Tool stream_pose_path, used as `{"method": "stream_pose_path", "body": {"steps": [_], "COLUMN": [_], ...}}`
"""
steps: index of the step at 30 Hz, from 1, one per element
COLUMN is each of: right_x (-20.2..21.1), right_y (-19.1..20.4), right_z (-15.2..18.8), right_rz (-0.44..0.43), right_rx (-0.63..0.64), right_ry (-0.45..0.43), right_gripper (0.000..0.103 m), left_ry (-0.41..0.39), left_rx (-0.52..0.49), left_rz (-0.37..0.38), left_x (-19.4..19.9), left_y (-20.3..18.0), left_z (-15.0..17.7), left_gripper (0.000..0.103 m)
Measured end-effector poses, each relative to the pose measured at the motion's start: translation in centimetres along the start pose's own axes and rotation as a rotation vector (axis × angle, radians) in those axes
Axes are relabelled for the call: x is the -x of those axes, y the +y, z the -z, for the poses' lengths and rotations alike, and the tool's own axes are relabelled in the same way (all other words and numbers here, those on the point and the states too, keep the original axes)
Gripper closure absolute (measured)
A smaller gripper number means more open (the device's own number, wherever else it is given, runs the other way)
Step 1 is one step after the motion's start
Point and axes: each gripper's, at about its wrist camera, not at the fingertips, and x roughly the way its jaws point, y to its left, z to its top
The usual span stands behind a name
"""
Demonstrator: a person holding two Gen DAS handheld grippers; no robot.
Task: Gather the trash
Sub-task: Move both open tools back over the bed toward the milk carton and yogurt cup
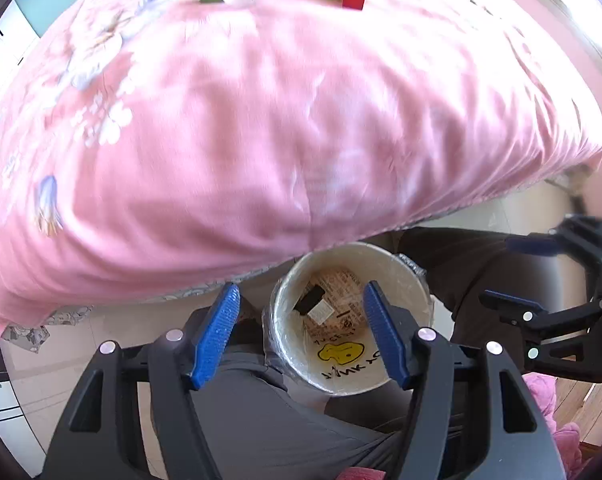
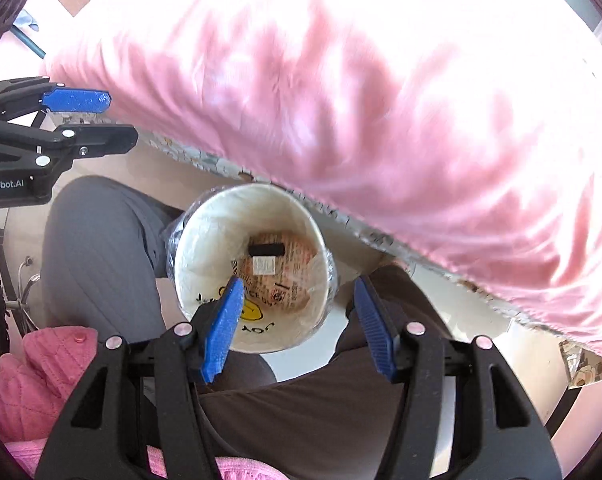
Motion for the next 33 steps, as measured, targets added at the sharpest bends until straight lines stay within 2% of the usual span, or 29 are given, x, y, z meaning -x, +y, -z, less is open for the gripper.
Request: {"method": "stream_pose_path", "body": {"steps": [5,9,14,17,21,23,27,33], "right_x": [6.5,11.2,16.2,19.3,21.5,22.2,22.5,21.5], "right_y": [-1.9,-3.8,-6.5,-8.2,-10.3,-11.5,-14.3,-18.5], "right_z": [-2.9,-5.0,-8.1,-9.8,-12.6,-13.9,-16.9,-21.8], "right_rz": [0.032,0.081,0.125,0.164,0.203,0.212,0.186,0.120], "right_rx": [0.002,-0.011,-0.031,-0.036,-0.055,-0.071,-0.110,-0.183], "right_ry": [-0.116,-0.212,-0.311,-0.369,-0.441,-0.473,-0.492,-0.493], "right_gripper": [0.045,0.037,0.032,0.030,0.021,0.020,0.019,0.019], "left_ry": [-0.076,-0.128,-0.246,-0.303,-0.316,-0.320,-0.321,-0.295], "left_rx": [-0.031,-0.020,-0.019,-0.016,-0.021,-0.026,-0.025,-0.038], "left_rz": [-0.048,-0.068,-0.110,-0.141,-0.159,-0.178,-0.199,-0.183], "left_x": [4.3,7.7,12.7,14.2,14.7,14.5,13.4,10.7], "left_y": [-0.2,0.1,0.3,0.1,-0.4,-0.8,-1.6,-2.8], "left_z": [-3.5,-6.8,-11.0,-13.5,-17.4,-19.4,-23.3,-28.2], "left_gripper": [0.035,0.031,0.019,0.013,0.012,0.012,0.012,0.012]}}
